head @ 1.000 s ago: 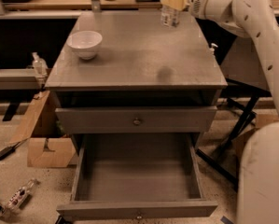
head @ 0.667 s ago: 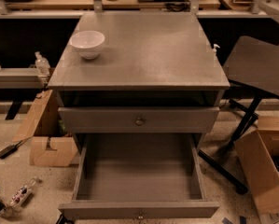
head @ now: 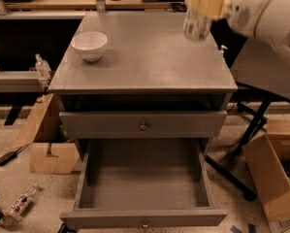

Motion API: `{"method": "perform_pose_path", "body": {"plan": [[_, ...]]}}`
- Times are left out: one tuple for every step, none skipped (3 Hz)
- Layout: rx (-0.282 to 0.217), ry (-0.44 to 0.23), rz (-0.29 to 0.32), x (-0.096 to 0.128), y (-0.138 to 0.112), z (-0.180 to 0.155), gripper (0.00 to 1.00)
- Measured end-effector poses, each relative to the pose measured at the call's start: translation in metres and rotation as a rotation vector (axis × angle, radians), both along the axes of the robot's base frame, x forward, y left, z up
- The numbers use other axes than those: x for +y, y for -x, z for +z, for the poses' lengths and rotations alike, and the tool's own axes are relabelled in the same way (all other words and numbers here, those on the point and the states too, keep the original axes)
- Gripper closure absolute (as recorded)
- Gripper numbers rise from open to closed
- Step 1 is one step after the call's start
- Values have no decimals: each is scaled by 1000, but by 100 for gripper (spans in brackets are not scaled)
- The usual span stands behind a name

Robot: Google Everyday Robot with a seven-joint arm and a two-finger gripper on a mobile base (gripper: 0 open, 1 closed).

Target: Place blue plastic bottle into middle drawer

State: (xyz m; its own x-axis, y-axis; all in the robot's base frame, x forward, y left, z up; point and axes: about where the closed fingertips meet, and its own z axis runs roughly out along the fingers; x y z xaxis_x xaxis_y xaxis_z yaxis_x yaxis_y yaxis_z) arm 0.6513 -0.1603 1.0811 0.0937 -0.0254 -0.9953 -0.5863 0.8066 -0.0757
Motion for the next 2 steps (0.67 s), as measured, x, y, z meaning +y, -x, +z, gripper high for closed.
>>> {"method": "perform_pose_path", "body": {"plan": [[174, 55, 78, -2, 58, -91, 100], [313, 63, 106, -6, 98, -169, 100]]}}
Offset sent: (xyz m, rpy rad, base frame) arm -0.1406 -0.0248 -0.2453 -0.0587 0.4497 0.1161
